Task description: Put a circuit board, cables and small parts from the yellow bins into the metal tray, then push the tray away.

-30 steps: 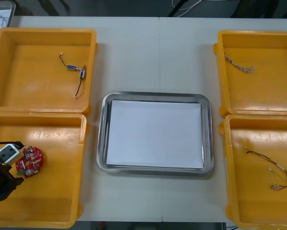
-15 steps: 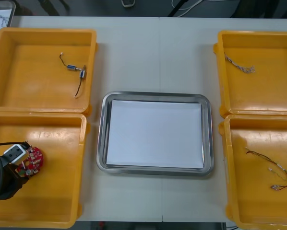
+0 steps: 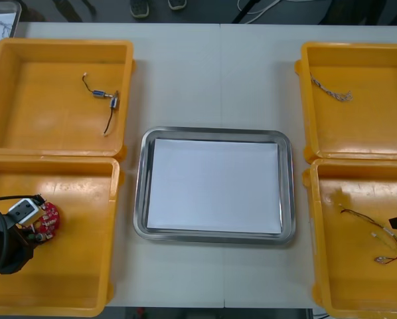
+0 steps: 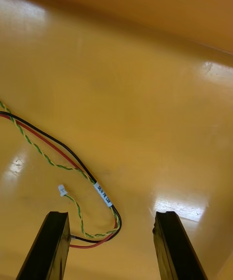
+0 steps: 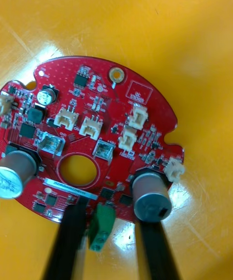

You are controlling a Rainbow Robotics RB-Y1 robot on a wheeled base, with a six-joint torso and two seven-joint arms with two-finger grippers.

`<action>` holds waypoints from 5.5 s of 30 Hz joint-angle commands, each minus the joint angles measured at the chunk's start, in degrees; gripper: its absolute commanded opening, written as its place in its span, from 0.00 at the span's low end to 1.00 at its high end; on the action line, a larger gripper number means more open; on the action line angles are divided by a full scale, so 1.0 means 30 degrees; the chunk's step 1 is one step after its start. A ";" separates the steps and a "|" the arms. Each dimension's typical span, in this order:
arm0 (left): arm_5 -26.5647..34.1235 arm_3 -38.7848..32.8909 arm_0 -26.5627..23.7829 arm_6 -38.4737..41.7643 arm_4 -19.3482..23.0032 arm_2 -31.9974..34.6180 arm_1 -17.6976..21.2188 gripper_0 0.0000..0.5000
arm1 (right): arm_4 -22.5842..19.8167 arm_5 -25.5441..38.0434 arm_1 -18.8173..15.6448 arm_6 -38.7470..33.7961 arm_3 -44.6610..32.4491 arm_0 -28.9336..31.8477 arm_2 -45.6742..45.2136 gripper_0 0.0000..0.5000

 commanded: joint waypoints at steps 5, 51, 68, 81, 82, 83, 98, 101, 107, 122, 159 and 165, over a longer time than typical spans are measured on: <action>-0.0222 0.0031 -0.0339 -0.1329 0.0170 -0.0117 0.0806 0.00 | 0.0501 -0.1966 -0.0808 0.0821 0.0560 0.0236 0.1170 1.00; 1.4456 -0.6210 -0.4119 0.4941 0.2953 0.6416 -0.3032 0.00 | 0.2376 -0.6712 -0.0808 0.0382 0.0589 0.2990 0.3133 1.00; 1.9260 -0.8085 -1.1267 1.2324 0.2045 0.1582 -0.5405 0.00 | 0.1965 -0.7854 -0.0778 0.0294 0.1439 0.3048 0.3631 0.93; 2.0227 -0.8172 -1.5603 1.7011 0.1137 -0.2578 -0.7251 0.00 | 0.1585 -0.7825 -0.0778 0.0148 0.1380 0.3136 0.3543 0.00; 2.0491 -0.8172 -1.6101 1.7480 0.1019 -0.3018 -0.7456 0.00 | 0.1497 -0.7825 -0.0778 0.0148 0.1292 0.3136 0.3426 0.00; 2.0579 -0.8143 -1.6277 1.7656 0.0990 -0.3164 -0.7573 0.00 | 0.1467 -0.7825 -0.0778 0.0148 0.1263 0.3136 0.3396 0.00; 2.0813 -0.6180 -1.9851 2.1904 -0.1383 -0.7822 -1.0679 0.00 | 0.0325 -0.1673 -0.0778 0.0060 -0.2839 0.2873 -0.1115 0.00; 2.0843 -0.5565 -2.0173 2.2285 -0.2086 -0.8672 -1.1323 0.00 | 0.0061 -0.0677 -0.0778 0.0060 -0.3454 0.2668 -0.1906 0.00; 2.0813 -0.4422 -2.0466 2.2783 -0.3229 -0.9932 -1.2554 0.00 | -0.0349 0.0935 -0.0778 0.0060 -0.4362 0.1964 -0.2961 0.00; 2.0725 -0.2958 -2.0437 2.4130 -0.4899 -1.2393 -1.3784 0.00 | -0.2195 0.5153 -0.1071 0.0060 -0.6852 0.0294 -0.4807 0.00; 1.7737 -0.0585 -2.0408 2.6298 -0.6100 -1.4531 -1.4604 0.01 | -0.4831 0.5739 -0.5290 -0.0526 -0.9665 -0.8582 0.3748 0.00; 1.7298 -0.0116 -2.0408 2.6562 -0.6188 -1.4561 -1.4780 0.12 | -0.4392 0.5769 -0.5290 -0.0819 -0.9636 -1.0282 0.5828 0.00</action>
